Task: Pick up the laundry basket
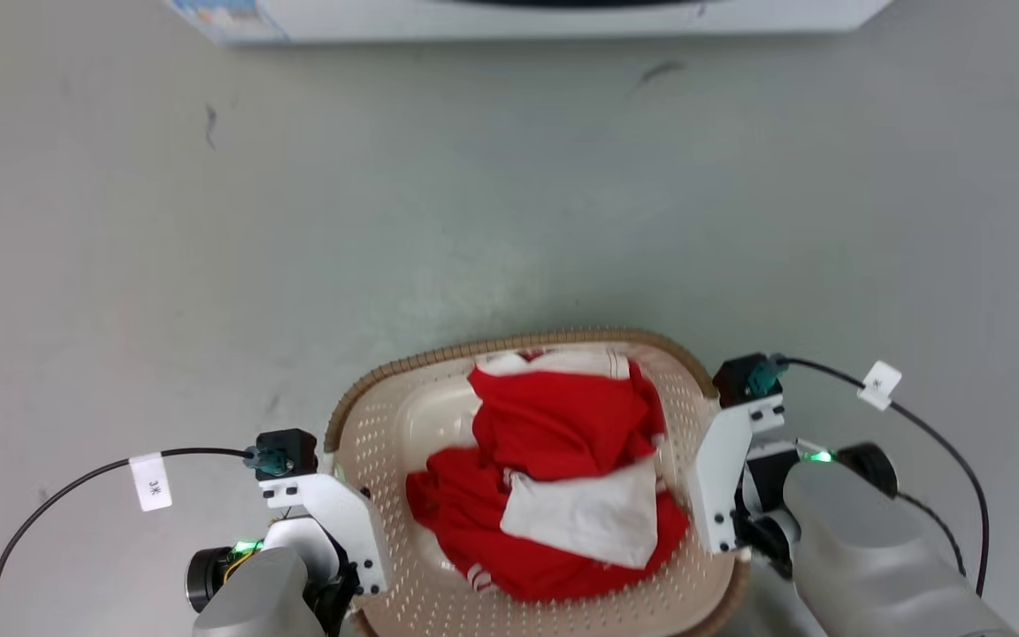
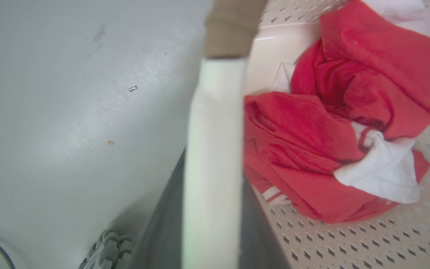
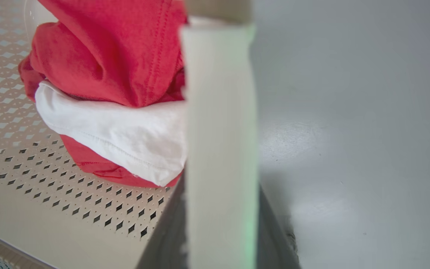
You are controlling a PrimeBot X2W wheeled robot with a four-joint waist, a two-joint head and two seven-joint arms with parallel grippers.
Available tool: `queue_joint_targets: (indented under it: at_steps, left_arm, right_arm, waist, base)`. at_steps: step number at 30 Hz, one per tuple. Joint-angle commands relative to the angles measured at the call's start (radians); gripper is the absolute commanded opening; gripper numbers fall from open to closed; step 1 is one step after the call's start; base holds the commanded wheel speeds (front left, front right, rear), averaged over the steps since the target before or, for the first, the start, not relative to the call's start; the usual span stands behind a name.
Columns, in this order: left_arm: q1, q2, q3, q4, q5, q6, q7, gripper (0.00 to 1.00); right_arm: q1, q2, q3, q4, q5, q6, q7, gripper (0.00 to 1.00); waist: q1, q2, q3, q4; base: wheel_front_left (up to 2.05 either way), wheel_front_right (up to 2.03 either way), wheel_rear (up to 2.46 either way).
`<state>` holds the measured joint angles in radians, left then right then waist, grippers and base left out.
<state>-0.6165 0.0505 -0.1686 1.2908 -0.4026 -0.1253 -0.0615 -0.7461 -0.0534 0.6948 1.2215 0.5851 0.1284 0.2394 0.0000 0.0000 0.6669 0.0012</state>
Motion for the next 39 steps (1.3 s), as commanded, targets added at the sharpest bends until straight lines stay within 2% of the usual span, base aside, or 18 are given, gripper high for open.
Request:
queue_joint_targets:
  at_steps: [1, 11, 25, 32, 39]
  left_arm:
    - [0.008, 0.0, -0.016, -0.004, 0.003, -0.004, 0.021, 0.0]
    - [-0.005, -0.006, -0.08, -0.004, -0.021, -0.007, 0.201, 0.0]
    - [-0.048, 0.007, -0.145, -0.009, -0.092, -0.008, 0.45, 0.0]
    - [-0.072, 0.007, -0.186, -0.021, -0.133, -0.008, 0.572, 0.0]
    - [-0.047, 0.007, -0.217, -0.022, -0.165, -0.008, 0.62, 0.0]
  right_arm:
    - [0.026, 0.006, 0.016, -0.008, 0.018, 0.005, 0.022, 0.0]
    - [0.077, 0.013, 0.059, -0.025, 0.144, 0.008, 0.151, 0.0]
    - [0.091, 0.003, 0.065, -0.028, 0.3, 0.009, 0.358, 0.0]
    - [0.062, -0.035, 0.087, -0.025, 0.339, 0.009, 0.478, 0.0]
    - [0.065, -0.062, 0.116, -0.015, 0.352, 0.009, 0.543, 0.0]
  waist:
    - [0.0, 0.0, -0.087, -0.011]
    - [0.0, 0.0, -0.269, -0.027]
    - [0.0, 0.0, -0.443, -0.042]
    - [0.0, 0.0, -0.508, -0.04]
    - [0.0, 0.0, -0.595, -0.032]
  base:
    - [0.0, 0.0, 0.0]
    - [0.0, 0.0, 0.0]
    - [0.0, 0.0, 0.0]
    - [0.0, 0.0, 0.0]
    - [0.0, 0.0, 0.0]
